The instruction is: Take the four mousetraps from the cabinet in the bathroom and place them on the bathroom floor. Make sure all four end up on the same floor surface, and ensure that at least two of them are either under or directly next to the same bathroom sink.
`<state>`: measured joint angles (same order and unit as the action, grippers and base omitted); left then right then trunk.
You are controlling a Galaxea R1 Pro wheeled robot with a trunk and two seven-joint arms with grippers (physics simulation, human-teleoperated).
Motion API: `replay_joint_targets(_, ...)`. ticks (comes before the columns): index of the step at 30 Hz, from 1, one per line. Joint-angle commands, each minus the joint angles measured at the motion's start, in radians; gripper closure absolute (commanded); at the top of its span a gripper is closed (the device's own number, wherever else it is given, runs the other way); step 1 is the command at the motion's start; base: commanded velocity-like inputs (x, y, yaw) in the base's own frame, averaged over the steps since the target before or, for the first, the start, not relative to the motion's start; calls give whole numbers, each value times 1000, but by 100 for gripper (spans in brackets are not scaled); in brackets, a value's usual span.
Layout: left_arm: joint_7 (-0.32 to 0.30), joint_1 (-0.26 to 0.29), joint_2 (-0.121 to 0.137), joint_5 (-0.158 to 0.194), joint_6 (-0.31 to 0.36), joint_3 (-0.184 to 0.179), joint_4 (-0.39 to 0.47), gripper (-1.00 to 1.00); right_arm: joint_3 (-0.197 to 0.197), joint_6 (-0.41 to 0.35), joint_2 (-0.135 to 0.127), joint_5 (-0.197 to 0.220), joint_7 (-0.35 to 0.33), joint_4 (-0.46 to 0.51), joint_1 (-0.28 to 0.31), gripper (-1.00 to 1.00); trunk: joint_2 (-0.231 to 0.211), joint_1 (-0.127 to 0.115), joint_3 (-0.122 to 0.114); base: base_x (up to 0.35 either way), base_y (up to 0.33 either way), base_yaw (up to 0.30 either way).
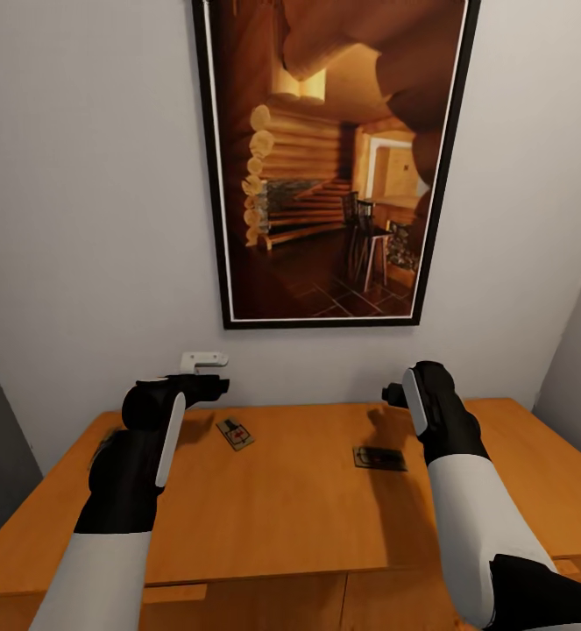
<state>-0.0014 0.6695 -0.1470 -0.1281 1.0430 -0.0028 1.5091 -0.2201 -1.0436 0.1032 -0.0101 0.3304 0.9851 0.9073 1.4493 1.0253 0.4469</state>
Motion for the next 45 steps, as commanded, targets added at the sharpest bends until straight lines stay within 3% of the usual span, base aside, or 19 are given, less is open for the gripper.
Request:
replay_joint_targets(1, 0, 1, 0, -4, 4, 0, 1, -100, -2, -4, 1, -1, 1, 1, 1, -100, 1, 0, 1, -160, 0, 0)
replay_joint_targets(45, 0, -6, -4, -5, 4, -3, 2, -100, -5, -4, 0, -2, 2, 0, 1, -100, 1, 0, 1, -21, 0, 0)
